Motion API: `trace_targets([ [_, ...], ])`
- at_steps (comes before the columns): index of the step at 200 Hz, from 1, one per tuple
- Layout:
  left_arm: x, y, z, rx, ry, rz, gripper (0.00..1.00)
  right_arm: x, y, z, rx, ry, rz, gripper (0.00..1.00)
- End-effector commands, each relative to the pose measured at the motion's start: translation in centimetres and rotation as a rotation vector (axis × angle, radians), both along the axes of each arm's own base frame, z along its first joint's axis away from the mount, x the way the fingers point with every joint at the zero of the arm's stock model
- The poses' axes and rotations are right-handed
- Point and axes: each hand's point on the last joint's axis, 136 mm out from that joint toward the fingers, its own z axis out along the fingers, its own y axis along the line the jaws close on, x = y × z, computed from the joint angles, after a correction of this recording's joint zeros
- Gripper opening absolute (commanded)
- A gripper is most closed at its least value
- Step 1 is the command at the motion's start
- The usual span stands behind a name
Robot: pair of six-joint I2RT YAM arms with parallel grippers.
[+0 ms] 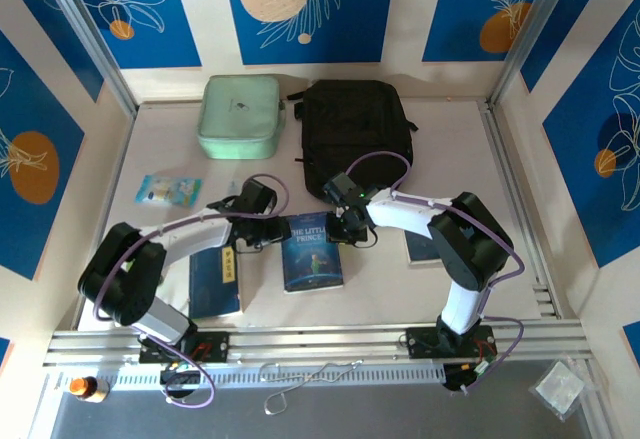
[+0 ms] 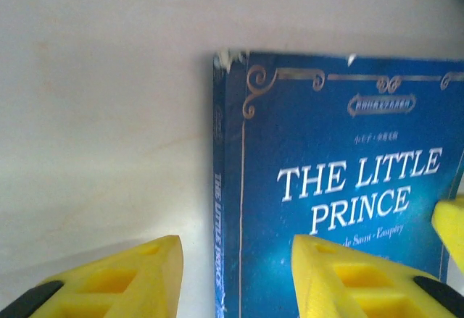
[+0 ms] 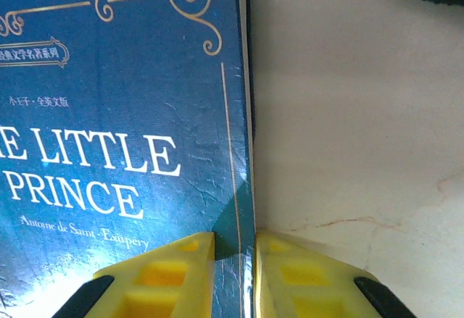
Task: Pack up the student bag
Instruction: Pick up the book at the center of the table.
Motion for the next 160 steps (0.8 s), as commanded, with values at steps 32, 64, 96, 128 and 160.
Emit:
trace_targets([
  [32,-2.0,-0.7,-1.2,-0.049,0.099,-0.044,0.38,-0.8,-0.9,-2.0,-0.043,0.067,-0.034,0.19],
  [64,-1.7,-1.2,-1.3,-0.063,0.105,-0.055,0.36,-0.8,-1.0,-2.1,-0.036,0.074,-0.042,0.19],
  [96,-1.4,-1.4,-1.5,-0.051,0.113,-0.060,0.37,-0.7,-1.0,-2.3,-0.031,0.082,-0.049,0.19],
  [128,-1.2,-2.7,-0.9,-0.120,0.107,-0.103,0.37,-0.6,-1.2,-2.5,-0.036,0.084,-0.058,0.16],
  [160,-0.8,-3.9,1.3,-0.158,0.039,-0.219,0.37,-0.6,-1.6,-2.9,-0.038,0.089,-0.077,0.15],
])
